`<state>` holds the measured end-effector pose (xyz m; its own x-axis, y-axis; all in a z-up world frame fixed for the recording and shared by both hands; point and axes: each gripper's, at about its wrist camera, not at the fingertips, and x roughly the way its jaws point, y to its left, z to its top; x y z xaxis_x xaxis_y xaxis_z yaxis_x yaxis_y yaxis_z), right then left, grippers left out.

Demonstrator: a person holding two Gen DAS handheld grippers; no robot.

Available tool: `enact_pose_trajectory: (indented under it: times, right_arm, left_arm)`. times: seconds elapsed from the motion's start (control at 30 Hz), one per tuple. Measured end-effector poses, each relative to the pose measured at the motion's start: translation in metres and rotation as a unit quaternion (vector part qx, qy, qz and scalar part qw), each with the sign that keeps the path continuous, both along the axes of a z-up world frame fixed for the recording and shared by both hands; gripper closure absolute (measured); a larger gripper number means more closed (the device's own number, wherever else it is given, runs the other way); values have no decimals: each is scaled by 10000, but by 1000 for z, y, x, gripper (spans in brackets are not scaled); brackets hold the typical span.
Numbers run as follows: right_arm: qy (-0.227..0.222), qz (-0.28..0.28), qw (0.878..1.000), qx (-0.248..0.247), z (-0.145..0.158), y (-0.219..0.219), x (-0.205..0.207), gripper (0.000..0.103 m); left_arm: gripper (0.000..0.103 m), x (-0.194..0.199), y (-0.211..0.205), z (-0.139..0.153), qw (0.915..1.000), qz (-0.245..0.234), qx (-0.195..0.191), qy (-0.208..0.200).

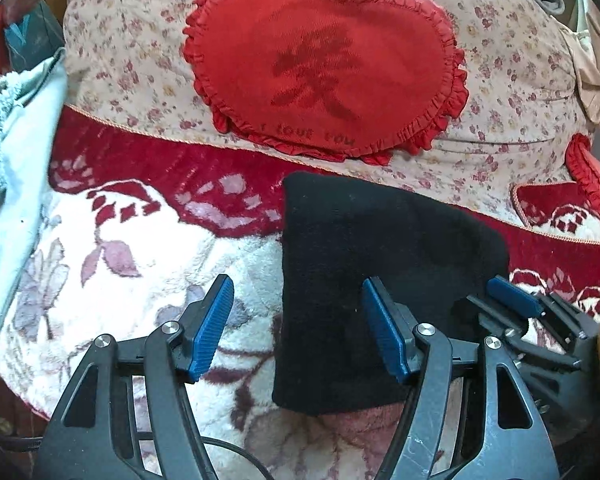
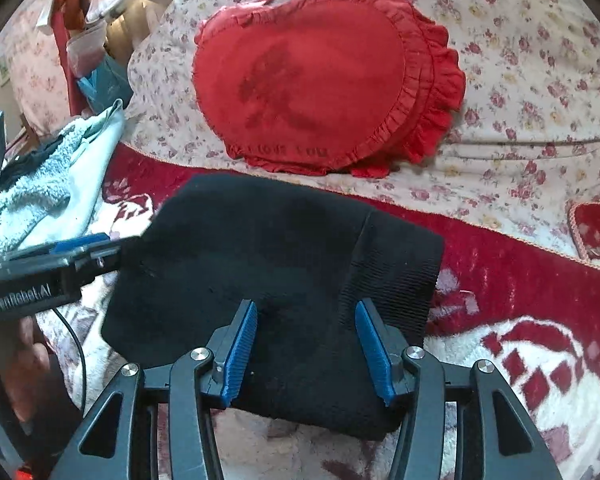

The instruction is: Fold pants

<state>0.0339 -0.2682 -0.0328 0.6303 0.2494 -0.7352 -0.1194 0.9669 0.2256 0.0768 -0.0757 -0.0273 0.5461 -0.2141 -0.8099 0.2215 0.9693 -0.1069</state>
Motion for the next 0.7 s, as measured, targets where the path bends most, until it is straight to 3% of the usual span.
enact_pose_trajectory:
  times: [0.37,0.7]
  right_arm:
    - [-576,-290,9977,-223,56,4,-42,53]
    - [-690,-414,9967,-100,73,6,-71,53]
  left_arm:
    - [36,-41,-2,22,9984,79,255,-501]
    - [36,-75,3,40,9959,159,334,-825]
